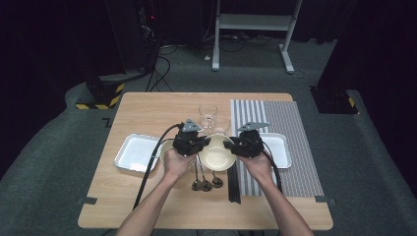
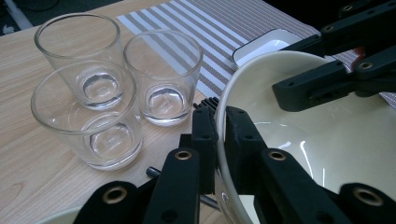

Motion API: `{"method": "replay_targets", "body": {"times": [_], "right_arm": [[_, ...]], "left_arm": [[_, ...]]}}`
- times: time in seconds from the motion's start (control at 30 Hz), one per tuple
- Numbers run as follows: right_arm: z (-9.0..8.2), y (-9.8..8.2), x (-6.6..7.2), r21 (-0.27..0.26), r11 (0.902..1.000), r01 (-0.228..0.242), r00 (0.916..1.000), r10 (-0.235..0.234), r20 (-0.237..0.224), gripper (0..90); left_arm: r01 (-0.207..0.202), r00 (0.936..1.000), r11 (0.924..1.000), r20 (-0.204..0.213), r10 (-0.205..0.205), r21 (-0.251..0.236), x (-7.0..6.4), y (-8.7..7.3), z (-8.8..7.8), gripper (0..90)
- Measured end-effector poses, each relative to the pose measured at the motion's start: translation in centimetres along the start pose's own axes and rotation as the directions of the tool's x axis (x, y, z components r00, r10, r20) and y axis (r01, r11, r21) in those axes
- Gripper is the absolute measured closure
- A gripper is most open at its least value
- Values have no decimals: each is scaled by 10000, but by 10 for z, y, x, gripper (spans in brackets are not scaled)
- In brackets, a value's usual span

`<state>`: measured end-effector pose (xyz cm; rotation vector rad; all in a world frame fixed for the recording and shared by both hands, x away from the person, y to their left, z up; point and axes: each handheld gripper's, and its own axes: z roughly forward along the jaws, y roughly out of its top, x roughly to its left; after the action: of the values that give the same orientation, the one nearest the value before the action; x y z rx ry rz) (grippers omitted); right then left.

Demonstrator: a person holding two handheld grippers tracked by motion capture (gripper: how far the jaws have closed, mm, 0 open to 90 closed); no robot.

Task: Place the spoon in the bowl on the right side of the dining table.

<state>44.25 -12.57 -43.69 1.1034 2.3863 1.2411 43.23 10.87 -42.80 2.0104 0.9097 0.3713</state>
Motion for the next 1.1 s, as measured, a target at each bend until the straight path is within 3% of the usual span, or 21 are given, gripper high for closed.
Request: {"method": "replay_targets", "body": {"times": [0.3, 0.63, 1.1], "right_arm": [[7, 0, -4, 260, 9996, -130, 9998, 134, -144, 712], [11, 0, -1, 361, 9992, 195, 9994, -185, -281, 810], [11, -1, -3, 633, 9980, 53, 9993, -30, -374, 828]], "left_arm": [[-55, 10000, 10000, 47, 55, 33, -2, -1, 2, 826], [-86, 10000, 9999, 43, 86, 53, -1, -1, 1, 826], [-229, 9996, 9996, 156, 227, 142, 0, -2, 5, 824]]}}
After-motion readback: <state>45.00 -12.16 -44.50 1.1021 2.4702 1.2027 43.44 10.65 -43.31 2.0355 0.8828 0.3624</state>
